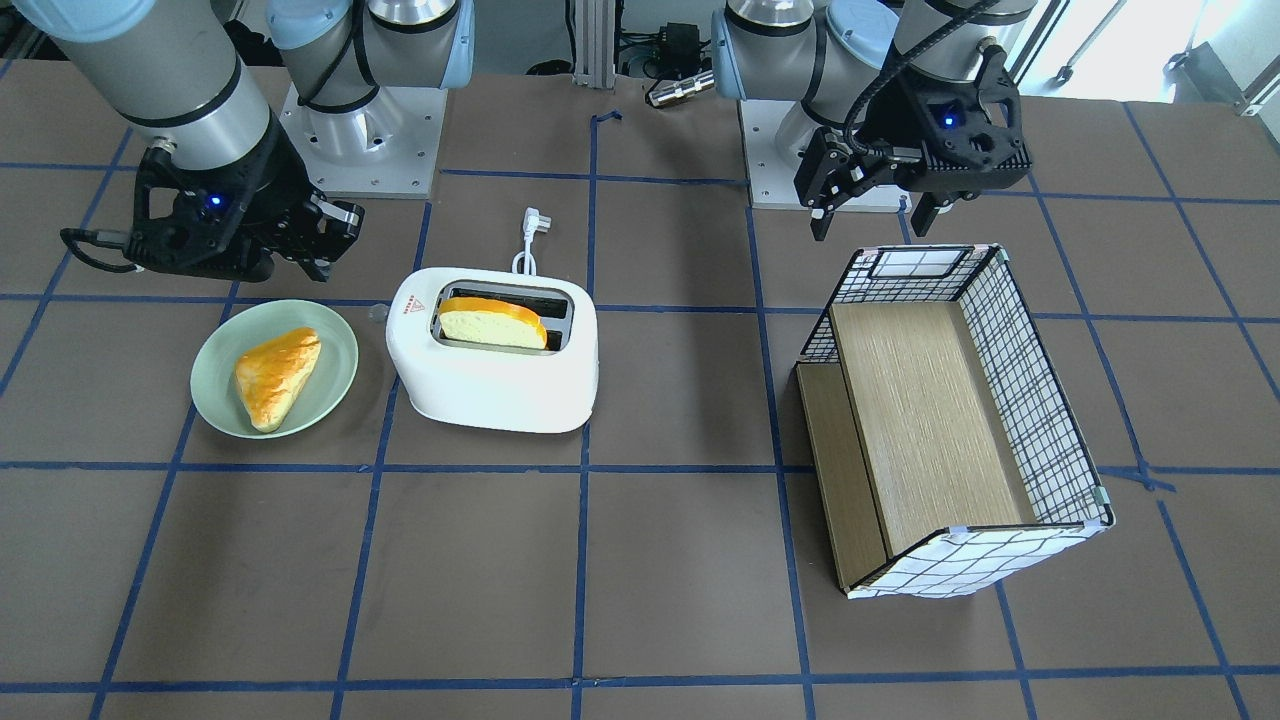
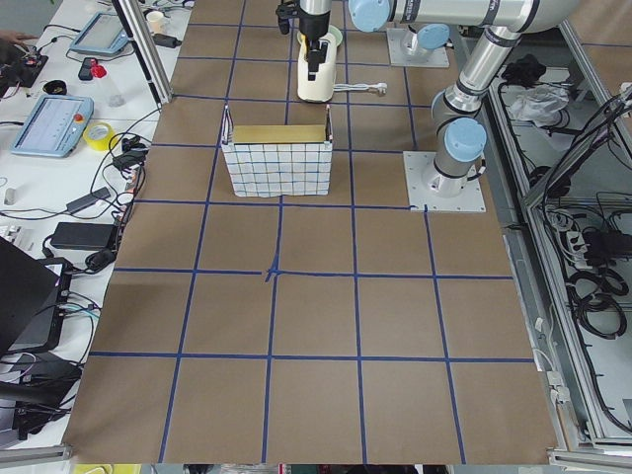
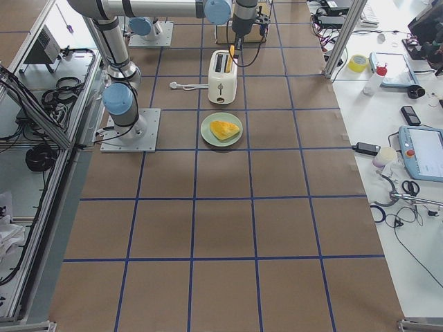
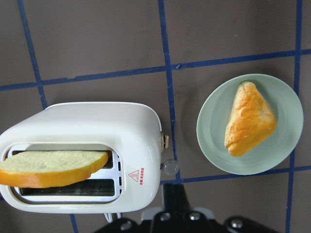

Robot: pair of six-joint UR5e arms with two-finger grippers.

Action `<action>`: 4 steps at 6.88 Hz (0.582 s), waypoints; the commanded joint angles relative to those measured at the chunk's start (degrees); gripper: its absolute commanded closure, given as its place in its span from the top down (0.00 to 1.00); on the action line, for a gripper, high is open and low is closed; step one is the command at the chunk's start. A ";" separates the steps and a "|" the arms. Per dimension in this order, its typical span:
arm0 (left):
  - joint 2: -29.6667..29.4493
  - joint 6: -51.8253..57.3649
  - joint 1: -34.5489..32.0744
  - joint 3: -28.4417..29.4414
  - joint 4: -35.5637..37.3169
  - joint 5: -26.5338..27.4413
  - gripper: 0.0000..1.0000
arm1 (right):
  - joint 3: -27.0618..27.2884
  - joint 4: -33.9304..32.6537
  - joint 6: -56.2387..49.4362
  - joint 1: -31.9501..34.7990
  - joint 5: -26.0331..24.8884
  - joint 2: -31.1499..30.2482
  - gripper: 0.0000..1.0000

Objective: Press toaster with right arm
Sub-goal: 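Lower the right gripper beside the toaster, above the lever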

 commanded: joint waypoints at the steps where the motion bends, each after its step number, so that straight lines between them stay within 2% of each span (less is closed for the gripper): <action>1: 0.00 0.00 0.00 0.00 0.00 0.00 1.00 | 6.74 -3.18 -2.85 -0.28 0.72 0.05 0.00; 4: 0.00 0.00 0.00 0.00 0.00 0.00 1.00 | 14.48 -3.56 -10.91 -7.02 10.97 0.14 0.00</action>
